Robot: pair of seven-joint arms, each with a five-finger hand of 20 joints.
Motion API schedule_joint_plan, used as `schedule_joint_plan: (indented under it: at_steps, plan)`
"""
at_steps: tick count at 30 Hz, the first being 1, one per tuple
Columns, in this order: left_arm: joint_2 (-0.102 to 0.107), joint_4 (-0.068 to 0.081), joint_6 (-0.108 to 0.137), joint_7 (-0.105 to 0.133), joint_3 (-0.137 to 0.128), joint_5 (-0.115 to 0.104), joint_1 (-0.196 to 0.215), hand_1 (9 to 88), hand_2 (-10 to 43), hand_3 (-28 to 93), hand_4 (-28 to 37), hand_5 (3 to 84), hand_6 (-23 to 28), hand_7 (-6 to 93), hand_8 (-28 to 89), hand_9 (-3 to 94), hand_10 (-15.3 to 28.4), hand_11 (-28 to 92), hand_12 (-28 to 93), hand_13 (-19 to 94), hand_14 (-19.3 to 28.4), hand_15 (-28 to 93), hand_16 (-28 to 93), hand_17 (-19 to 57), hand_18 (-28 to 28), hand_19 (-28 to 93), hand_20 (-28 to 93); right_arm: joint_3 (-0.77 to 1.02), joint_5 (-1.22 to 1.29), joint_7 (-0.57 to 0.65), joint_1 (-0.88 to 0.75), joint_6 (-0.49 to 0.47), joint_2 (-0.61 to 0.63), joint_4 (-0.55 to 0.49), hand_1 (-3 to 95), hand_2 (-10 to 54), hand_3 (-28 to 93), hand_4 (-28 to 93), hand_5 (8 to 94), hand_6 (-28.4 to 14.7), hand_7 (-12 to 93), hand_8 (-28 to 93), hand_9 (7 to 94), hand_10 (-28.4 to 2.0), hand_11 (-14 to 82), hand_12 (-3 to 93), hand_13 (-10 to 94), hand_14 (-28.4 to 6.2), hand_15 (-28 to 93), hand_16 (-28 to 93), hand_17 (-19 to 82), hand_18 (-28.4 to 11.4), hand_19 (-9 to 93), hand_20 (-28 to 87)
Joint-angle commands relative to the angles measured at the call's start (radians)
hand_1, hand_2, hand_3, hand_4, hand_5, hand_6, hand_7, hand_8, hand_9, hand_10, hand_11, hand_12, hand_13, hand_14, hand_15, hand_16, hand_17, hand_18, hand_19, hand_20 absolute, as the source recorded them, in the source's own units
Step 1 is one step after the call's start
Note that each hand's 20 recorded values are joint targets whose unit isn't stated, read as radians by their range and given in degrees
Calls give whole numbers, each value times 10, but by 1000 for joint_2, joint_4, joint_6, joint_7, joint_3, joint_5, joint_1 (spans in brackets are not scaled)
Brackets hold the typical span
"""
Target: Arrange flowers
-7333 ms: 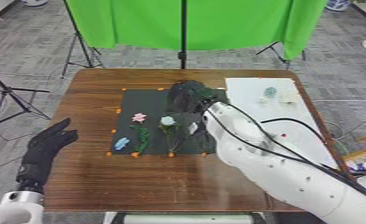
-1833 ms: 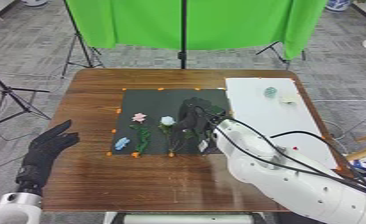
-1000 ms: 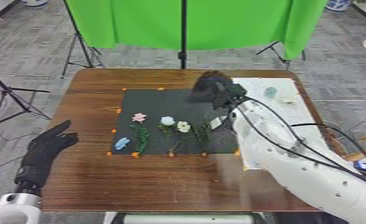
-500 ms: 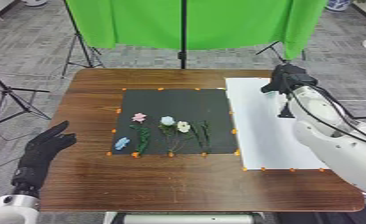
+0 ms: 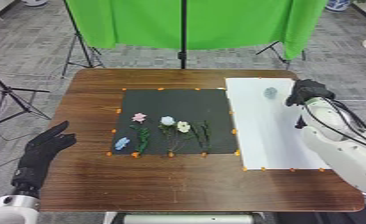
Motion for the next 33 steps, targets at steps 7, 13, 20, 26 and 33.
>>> schedule_joint_plan:
  at_steps: [7, 13, 20, 26, 33]
  plan:
    - [-7, 0, -5, -3, 0, 0, 11, 305, 91, 688, -136, 379, 62, 87, -59, 441, 145, 201, 95, 373, 181, 175, -25, 62, 126, 153, 141, -93, 40, -23, -16, 340, -24, 75, 574, -95, 583, -217, 726, 40, 206, -22, 847, -96, 69, 280, 928, -6, 602, 332, 635, -152, 932, 598]
    - [-12, 0, -4, -1, 1, 1, 13, 305, 91, 689, -135, 379, 62, 87, -59, 441, 145, 201, 95, 373, 181, 174, -25, 62, 127, 153, 141, -117, 36, -26, 4, 438, -9, 71, 627, -95, 578, -217, 819, 24, 224, 35, 933, -77, 68, 334, 937, 0, 644, 320, 666, -148, 932, 631]
    - [-13, -5, -1, -3, -6, 1, 22, 305, 92, 688, -134, 379, 62, 86, -59, 441, 146, 201, 95, 373, 181, 174, -25, 62, 127, 153, 141, -56, 112, -19, 15, 459, 29, -66, 634, -95, 587, -211, 831, 12, 222, 46, 936, -81, 87, 340, 937, 3, 657, 313, 674, -144, 932, 634]
    - [-9, -6, -1, -6, -11, 0, 26, 306, 92, 687, -133, 378, 62, 86, -59, 441, 146, 201, 95, 374, 181, 176, -25, 62, 126, 154, 141, -32, 245, -185, 21, 402, 49, -244, 632, -95, 589, -207, 833, 11, 216, 54, 937, -81, 88, 344, 937, 5, 659, 309, 674, -142, 932, 637]
    - [-8, -7, -3, -10, -8, 4, 21, 305, 92, 688, -133, 378, 61, 86, -58, 440, 146, 201, 95, 372, 182, 176, -24, 61, 127, 154, 141, -184, 346, -567, 186, 170, 2, -291, 618, -95, 593, -216, 816, 25, 228, 61, 931, -76, 69, 382, 925, 9, 653, 347, 651, -132, 932, 660]
